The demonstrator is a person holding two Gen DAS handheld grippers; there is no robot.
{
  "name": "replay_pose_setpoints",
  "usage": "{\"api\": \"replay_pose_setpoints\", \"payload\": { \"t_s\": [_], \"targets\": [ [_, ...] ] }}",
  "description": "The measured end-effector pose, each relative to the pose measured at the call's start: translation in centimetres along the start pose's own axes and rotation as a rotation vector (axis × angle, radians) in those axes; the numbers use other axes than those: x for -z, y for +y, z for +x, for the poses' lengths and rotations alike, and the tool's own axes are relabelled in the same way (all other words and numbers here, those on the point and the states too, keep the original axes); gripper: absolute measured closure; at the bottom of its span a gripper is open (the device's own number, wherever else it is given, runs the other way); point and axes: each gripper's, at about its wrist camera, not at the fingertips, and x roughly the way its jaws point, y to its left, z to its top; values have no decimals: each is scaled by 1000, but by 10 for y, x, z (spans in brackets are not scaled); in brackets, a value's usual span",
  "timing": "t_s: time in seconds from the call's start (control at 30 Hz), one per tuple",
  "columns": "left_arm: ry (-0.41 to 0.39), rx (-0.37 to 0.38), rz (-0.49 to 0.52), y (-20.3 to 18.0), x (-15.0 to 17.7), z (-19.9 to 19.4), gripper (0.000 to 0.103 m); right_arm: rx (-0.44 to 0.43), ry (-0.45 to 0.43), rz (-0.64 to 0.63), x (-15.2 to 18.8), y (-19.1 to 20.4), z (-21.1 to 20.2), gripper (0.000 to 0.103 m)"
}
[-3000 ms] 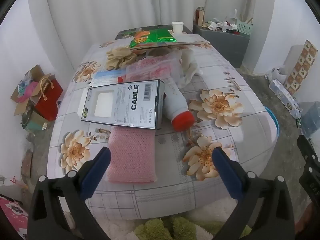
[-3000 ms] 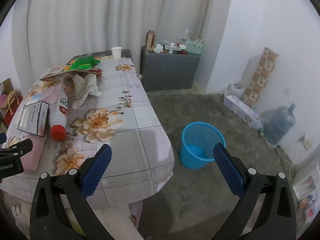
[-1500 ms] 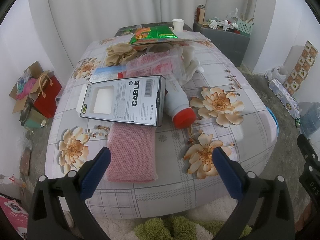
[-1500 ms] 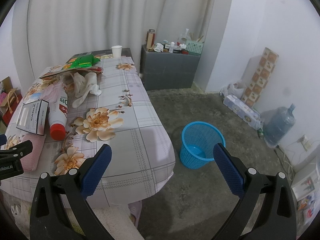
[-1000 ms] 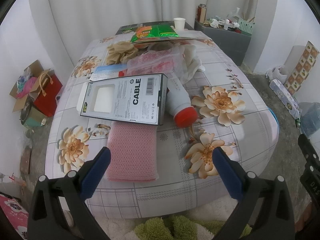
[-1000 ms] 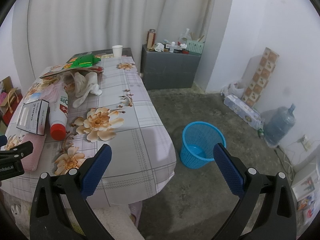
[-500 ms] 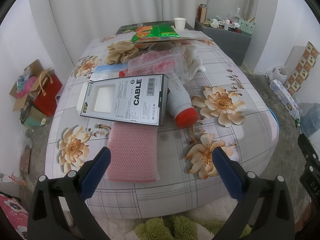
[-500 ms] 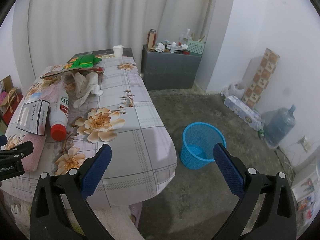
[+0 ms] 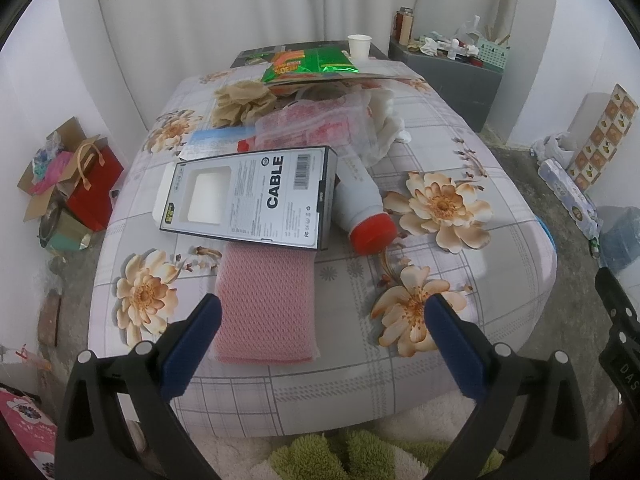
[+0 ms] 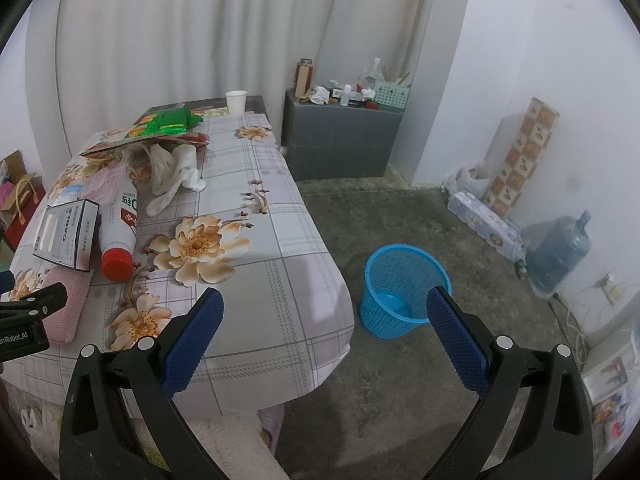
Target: Collect trash
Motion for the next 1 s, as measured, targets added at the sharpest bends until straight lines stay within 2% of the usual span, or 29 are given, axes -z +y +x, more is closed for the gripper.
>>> {"api": "replay_pose_setpoints", "payload": {
  "t_s": [0.3, 0.5, 0.63, 0.77, 0.87, 1.0],
  "targets": [
    [-17, 31, -17, 8, 5, -8, 4, 19, -24, 2, 3, 2, -19, 6],
    [-38, 35, -68, 27, 7, -17, 4, -11, -53, 5, 1, 7, -31, 6],
    [-50, 37, -115, 50, 0, -17, 4, -73, -65, -12, -7, 19, -29, 6],
    [-77, -15, -144, 74, -6, -13, 4, -180, -32, -35, -15, 37, -11, 6],
    [-36, -79, -135, 90, -8, 4, 4, -259, 9, -37, -22, 50, 10, 6],
    [-3, -109, -120, 101, -4, 22, 4, -324, 43, -41, -27, 66, 38, 6]
  ]
}}
